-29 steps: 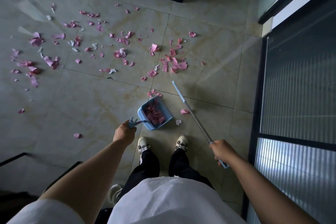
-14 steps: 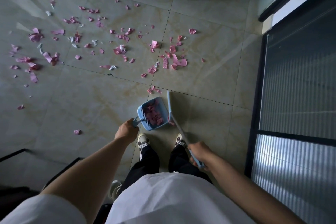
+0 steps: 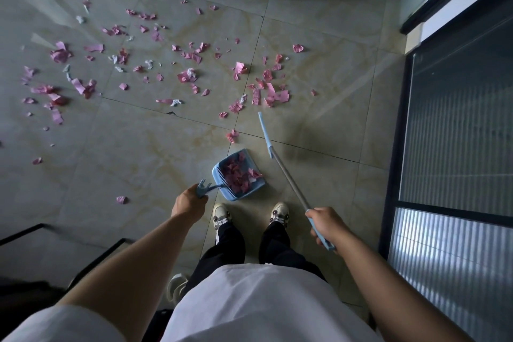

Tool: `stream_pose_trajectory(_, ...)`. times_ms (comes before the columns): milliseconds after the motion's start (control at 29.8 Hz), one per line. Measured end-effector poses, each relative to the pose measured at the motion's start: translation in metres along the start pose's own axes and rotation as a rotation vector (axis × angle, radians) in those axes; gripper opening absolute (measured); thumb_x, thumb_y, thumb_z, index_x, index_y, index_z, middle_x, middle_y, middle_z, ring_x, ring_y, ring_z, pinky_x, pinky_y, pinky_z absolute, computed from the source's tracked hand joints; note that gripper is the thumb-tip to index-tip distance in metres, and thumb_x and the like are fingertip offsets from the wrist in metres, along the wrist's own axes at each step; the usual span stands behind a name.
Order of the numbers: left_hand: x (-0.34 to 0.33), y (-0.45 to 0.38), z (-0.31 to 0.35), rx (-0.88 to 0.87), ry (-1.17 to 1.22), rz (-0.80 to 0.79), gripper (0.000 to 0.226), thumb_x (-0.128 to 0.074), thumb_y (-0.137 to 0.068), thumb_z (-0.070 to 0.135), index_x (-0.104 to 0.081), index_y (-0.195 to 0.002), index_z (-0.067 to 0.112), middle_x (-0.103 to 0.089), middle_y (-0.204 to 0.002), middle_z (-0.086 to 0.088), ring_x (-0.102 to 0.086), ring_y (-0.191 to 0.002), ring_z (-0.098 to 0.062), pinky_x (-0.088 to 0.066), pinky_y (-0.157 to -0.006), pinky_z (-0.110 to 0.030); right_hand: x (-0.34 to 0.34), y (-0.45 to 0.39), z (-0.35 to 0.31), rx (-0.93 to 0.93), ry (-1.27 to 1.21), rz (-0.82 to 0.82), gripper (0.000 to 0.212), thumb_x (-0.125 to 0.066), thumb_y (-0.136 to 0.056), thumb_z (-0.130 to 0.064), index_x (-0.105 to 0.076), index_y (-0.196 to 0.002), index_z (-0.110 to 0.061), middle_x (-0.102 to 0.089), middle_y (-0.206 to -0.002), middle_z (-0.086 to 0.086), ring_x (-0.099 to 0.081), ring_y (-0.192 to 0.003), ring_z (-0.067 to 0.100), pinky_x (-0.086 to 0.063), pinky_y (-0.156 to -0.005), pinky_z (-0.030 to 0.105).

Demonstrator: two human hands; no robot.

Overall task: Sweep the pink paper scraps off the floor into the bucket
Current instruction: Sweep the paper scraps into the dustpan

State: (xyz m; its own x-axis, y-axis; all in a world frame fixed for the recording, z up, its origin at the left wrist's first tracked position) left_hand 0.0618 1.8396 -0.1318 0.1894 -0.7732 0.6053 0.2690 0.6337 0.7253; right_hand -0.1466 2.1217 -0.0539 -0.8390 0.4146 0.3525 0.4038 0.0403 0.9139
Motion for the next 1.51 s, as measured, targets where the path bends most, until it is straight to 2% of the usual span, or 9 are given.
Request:
stream_pose_trajectory(335,0.033,0.002,-0.040,0.112,0.109,0.101,0.032,-0.059,-0.090,0.018,-0.062,-0.122,0.016,-0.067,-0.106,-0.018,-0.061,-0.092,-0.032,-0.044,-0.073,-0.031,-0.003,-0.041,-0.037,0.020,0.301,0.016,0.022,-0.042,-0.087,-0.007,-0.058,-0.078,0.004,-0.055,-0.056,0.013,-0.052,-0.043,0.024,-0.043,-0.046,0.023)
stream_pose_trajectory(469,0.049,0.002,-0.054,0.209,0.168,0.168,0.034,-0.058,-0.091,0.015,-0.061,-0.124,0.010,-0.066,-0.112,-0.021,-0.061,-0.101,-0.036,-0.042,-0.075,-0.031,-0.029,-0.041,-0.069,0.060,0.404,-0.035,0.012,-0.043,-0.087,-0.013,-0.053,-0.090,-0.006,-0.056,-0.083,0.016,-0.056,-0.072,0.029,-0.050,-0.070,0.030)
stream_pose_trajectory(637,0.056,-0.001,-0.066,0.290,0.228,0.208,0.030,-0.058,-0.090,0.016,-0.062,-0.119,0.010,-0.066,-0.111,-0.019,-0.060,-0.095,-0.033,-0.040,-0.073,-0.029,-0.049,-0.028,-0.093,0.130,0.691,-0.063,0.026,-0.045,-0.082,-0.016,-0.059,-0.103,-0.008,-0.065,-0.093,0.017,-0.066,-0.085,0.032,-0.046,-0.063,0.025)
stream_pose_trajectory(872,0.059,-0.011,-0.064,0.313,0.254,0.195,0.026,-0.058,-0.089,0.018,-0.063,-0.114,0.013,-0.066,-0.107,-0.016,-0.061,-0.097,-0.033,-0.045,-0.078,-0.032,-0.057,-0.006,-0.105,0.130,0.786,-0.199,0.017,-0.040,-0.084,-0.006,-0.051,-0.071,-0.005,-0.053,-0.059,0.014,-0.052,-0.043,0.022,-0.040,-0.042,0.019)
stream_pose_trajectory(1006,0.064,-0.016,-0.066,0.296,0.242,0.180,0.028,-0.057,-0.091,0.018,-0.062,-0.117,0.012,-0.066,-0.108,-0.017,-0.059,-0.093,-0.032,-0.044,-0.075,-0.031,-0.042,-0.006,-0.096,0.143,0.783,-0.148,0.014,-0.042,-0.085,-0.007,-0.052,-0.077,-0.006,-0.057,-0.068,0.016,-0.060,-0.050,0.028,-0.050,-0.047,0.027)
stream_pose_trajectory(1207,0.069,-0.014,-0.073,0.289,0.259,0.197,0.026,-0.057,-0.091,0.019,-0.062,-0.116,0.013,-0.066,-0.106,-0.015,-0.056,-0.085,-0.028,-0.044,-0.073,-0.031,-0.033,-0.022,-0.090,0.115,0.669,-0.039,0.015,-0.040,-0.082,-0.014,-0.049,-0.072,-0.007,-0.057,-0.066,0.014,-0.057,-0.049,0.027,-0.043,-0.047,0.021)
stream_pose_trajectory(1308,0.071,-0.009,-0.087,0.319,0.279,0.210,0.025,-0.057,-0.090,0.019,-0.063,-0.113,0.011,-0.067,-0.104,-0.015,-0.060,-0.088,-0.030,-0.046,-0.074,-0.031,-0.056,-0.020,-0.086,0.104,0.661,-0.087,0.018,-0.040,-0.085,-0.013,-0.046,-0.070,-0.008,-0.054,-0.067,0.013,-0.057,-0.056,0.028,-0.041,-0.047,0.022)
stream_pose_trajectory(1408,0.071,-0.004,-0.101,0.345,0.303,0.200,0.025,-0.058,-0.090,0.019,-0.063,-0.113,0.012,-0.067,-0.105,-0.015,-0.060,-0.090,-0.030,-0.046,-0.075,-0.032,-0.090,-0.008,-0.086,0.092,0.628,-0.173,0.015,-0.040,-0.087,-0.010,-0.053,-0.086,-0.003,-0.052,-0.062,0.013,-0.050,-0.046,0.024,-0.040,-0.040,0.018)
stream_pose_trajectory(1509,0.072,-0.002,-0.117,0.365,0.315,0.200,0.025,-0.060,-0.089,0.019,-0.063,-0.111,0.010,-0.068,-0.107,-0.016,-0.062,-0.097,-0.033,-0.048,-0.081,-0.034,-0.120,0.006,-0.091,0.097,0.691,-0.246,0.017,-0.039,-0.086,-0.006,-0.048,-0.072,-0.003,-0.049,-0.057,0.015,-0.047,-0.039,0.023,-0.037,-0.038,0.018)
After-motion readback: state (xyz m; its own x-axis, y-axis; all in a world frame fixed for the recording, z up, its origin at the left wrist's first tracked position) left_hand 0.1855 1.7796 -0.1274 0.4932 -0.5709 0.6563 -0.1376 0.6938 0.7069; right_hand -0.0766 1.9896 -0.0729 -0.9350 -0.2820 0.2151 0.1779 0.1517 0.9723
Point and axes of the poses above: each hand's wrist, its own y-axis away from the middle knuckle, its own x-axis out of the back of the hand, z = x × y, the point moved 9 cm from there along -y, towards the middle knuckle
